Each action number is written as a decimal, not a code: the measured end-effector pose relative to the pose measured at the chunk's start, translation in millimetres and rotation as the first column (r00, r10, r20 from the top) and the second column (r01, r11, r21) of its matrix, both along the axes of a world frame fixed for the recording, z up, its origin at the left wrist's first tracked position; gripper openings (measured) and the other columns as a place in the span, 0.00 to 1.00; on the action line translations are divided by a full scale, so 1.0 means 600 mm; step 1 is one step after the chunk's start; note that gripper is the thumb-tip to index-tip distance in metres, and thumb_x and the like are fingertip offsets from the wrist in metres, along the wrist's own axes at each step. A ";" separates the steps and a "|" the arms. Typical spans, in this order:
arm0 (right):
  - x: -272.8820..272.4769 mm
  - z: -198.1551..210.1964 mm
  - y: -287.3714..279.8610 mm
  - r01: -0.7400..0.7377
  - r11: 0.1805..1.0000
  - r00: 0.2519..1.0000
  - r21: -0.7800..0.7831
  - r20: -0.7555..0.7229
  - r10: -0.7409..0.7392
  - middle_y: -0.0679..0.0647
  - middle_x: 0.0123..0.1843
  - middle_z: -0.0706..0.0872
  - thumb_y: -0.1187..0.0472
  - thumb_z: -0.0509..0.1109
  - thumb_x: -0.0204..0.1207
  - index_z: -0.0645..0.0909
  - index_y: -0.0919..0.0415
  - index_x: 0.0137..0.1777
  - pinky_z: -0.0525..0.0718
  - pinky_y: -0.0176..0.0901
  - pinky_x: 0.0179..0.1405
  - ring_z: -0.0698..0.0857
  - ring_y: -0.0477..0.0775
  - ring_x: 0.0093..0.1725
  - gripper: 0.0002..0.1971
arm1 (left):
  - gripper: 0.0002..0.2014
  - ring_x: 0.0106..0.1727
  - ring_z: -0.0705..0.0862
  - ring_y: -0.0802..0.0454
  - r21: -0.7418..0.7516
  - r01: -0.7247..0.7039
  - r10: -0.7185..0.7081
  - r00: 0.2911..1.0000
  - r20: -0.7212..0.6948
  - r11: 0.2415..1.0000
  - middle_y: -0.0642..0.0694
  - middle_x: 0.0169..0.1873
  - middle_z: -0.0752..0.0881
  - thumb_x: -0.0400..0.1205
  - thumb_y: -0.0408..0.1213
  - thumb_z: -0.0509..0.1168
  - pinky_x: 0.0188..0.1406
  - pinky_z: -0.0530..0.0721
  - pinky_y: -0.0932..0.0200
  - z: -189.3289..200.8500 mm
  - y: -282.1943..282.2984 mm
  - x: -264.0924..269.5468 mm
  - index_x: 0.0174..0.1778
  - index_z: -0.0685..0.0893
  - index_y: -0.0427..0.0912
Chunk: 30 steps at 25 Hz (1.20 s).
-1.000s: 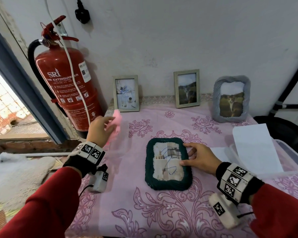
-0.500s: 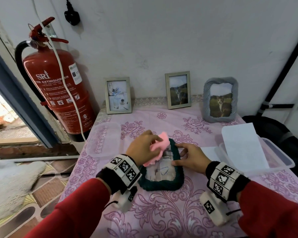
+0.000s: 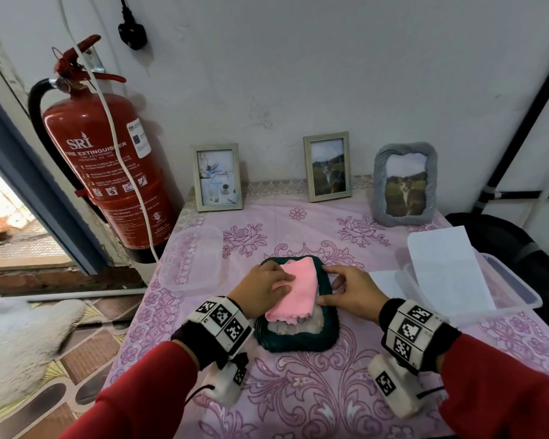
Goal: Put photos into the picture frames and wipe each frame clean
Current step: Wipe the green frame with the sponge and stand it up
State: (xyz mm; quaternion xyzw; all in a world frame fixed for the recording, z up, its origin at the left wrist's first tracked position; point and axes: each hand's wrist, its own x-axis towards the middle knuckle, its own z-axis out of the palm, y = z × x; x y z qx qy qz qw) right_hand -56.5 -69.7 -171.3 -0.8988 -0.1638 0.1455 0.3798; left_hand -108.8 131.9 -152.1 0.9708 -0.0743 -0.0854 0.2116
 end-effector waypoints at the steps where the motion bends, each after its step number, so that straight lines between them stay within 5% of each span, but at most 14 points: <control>1: 0.000 0.001 0.001 -0.014 1.000 1.000 -0.013 -0.004 0.014 0.52 0.45 0.79 0.58 0.81 0.65 0.69 0.58 0.76 0.72 0.33 0.41 0.78 0.46 0.43 0.38 | 0.19 0.69 0.73 0.45 -0.048 0.008 -0.008 1.000 0.000 0.999 0.41 0.67 0.74 0.85 0.39 0.58 0.71 0.65 0.60 0.003 0.002 -0.001 0.72 0.75 0.43; 3: 0.001 0.009 0.002 -0.031 0.999 0.998 -0.018 -0.062 0.029 0.51 0.41 0.79 0.63 0.75 0.70 0.69 0.59 0.76 0.73 0.34 0.43 0.78 0.48 0.43 0.33 | 0.22 0.72 0.72 0.45 -0.146 0.006 -0.004 1.000 0.011 0.989 0.40 0.70 0.72 0.84 0.40 0.61 0.71 0.65 0.62 0.009 0.014 -0.004 0.74 0.72 0.40; 5: 0.003 0.019 0.005 -0.007 1.000 0.998 -0.001 -0.068 0.006 0.57 0.48 0.80 0.67 0.68 0.74 0.70 0.62 0.75 0.78 0.37 0.51 0.81 0.54 0.49 0.28 | 0.35 0.78 0.64 0.48 -0.143 -0.013 0.009 1.000 -0.026 0.990 0.44 0.78 0.65 0.78 0.50 0.67 0.77 0.60 0.61 0.008 0.032 -0.010 0.79 0.64 0.42; 7: 0.003 0.034 0.015 0.016 1.000 0.996 -0.020 0.093 -0.014 0.61 0.63 0.75 0.65 0.66 0.76 0.71 0.62 0.74 0.74 0.45 0.68 0.77 0.59 0.64 0.25 | 0.52 0.83 0.53 0.52 -0.070 -0.015 0.006 0.993 -0.119 0.997 0.48 0.83 0.53 0.69 0.59 0.72 0.81 0.52 0.58 0.001 0.047 -0.018 0.82 0.52 0.44; 10: -0.004 0.058 0.047 -0.161 0.976 0.932 -0.146 0.302 0.199 0.57 0.65 0.75 0.54 0.66 0.78 0.74 0.58 0.71 0.69 0.48 0.71 0.72 0.56 0.69 0.22 | 0.63 0.83 0.39 0.52 0.049 0.026 -0.016 0.982 -0.188 0.998 0.46 0.83 0.41 0.64 0.61 0.76 0.82 0.43 0.57 -0.011 0.055 -0.024 0.83 0.41 0.43; 13: -0.011 0.049 0.078 -0.374 0.796 0.847 -0.476 0.175 0.502 0.57 0.78 0.69 0.41 0.65 0.76 0.67 0.56 0.77 0.63 0.51 0.77 0.65 0.57 0.78 0.32 | 0.64 0.83 0.38 0.52 0.099 0.047 -0.031 0.987 -0.159 0.994 0.45 0.83 0.40 0.62 0.64 0.75 0.81 0.43 0.57 -0.019 0.055 -0.025 0.82 0.40 0.43; 15: -0.014 0.033 0.087 -0.407 0.723 0.823 -0.558 0.119 0.555 0.55 0.83 0.61 0.39 0.65 0.75 0.63 0.56 0.79 0.57 0.50 0.81 0.57 0.54 0.82 0.36 | 0.64 0.83 0.40 0.54 0.131 0.062 -0.044 0.990 -0.136 0.989 0.46 0.83 0.40 0.61 0.67 0.74 0.81 0.42 0.56 -0.022 0.056 -0.025 0.82 0.40 0.44; 17: -0.013 0.023 0.093 -0.391 0.755 0.817 -0.526 0.179 0.548 0.55 0.80 0.66 0.43 0.66 0.76 0.68 0.57 0.76 0.59 0.47 0.78 0.62 0.52 0.80 0.31 | 0.64 0.83 0.40 0.55 0.144 0.070 -0.053 0.991 -0.122 0.987 0.47 0.83 0.40 0.61 0.68 0.73 0.80 0.40 0.56 -0.024 0.058 -0.026 0.82 0.41 0.45; 20: -0.019 0.028 0.099 -0.402 0.815 0.802 -0.417 0.270 0.533 0.55 0.61 0.82 0.55 0.66 0.77 0.80 0.61 0.58 0.69 0.45 0.62 0.77 0.55 0.64 0.13 | 0.64 0.83 0.40 0.55 0.173 0.092 -0.075 0.992 -0.104 0.981 0.46 0.83 0.41 0.61 0.70 0.71 0.80 0.38 0.55 -0.026 0.058 -0.025 0.82 0.42 0.45; 24: -0.057 0.025 0.073 -0.540 0.786 0.730 -0.302 0.297 0.616 0.51 0.46 0.84 0.59 0.63 0.79 0.80 0.59 0.44 0.77 0.45 0.51 0.80 0.50 0.48 0.07 | 0.65 0.83 0.39 0.54 0.218 0.095 -0.074 0.992 -0.101 0.971 0.47 0.83 0.39 0.61 0.73 0.68 0.80 0.37 0.52 -0.025 0.058 -0.026 0.82 0.39 0.44; 26: -0.073 0.024 0.045 -0.575 0.755 0.699 -0.314 0.291 0.653 0.46 0.47 0.82 0.54 0.60 0.82 0.78 0.54 0.46 0.77 0.42 0.50 0.79 0.46 0.46 0.08 | 0.65 0.83 0.39 0.55 0.233 0.105 -0.082 0.991 -0.103 0.967 0.47 0.83 0.38 0.61 0.74 0.67 0.80 0.35 0.51 -0.023 0.060 -0.027 0.82 0.38 0.43; 30: -0.052 0.032 0.013 -0.467 0.720 0.660 -0.512 0.340 0.670 0.44 0.61 0.82 0.52 0.55 0.84 0.77 0.51 0.58 0.67 0.38 0.66 0.79 0.46 0.57 0.11 | 0.65 0.83 0.41 0.56 0.236 0.123 -0.100 0.990 -0.104 0.964 0.48 0.82 0.38 0.61 0.74 0.66 0.78 0.33 0.53 -0.019 0.062 -0.029 0.82 0.38 0.43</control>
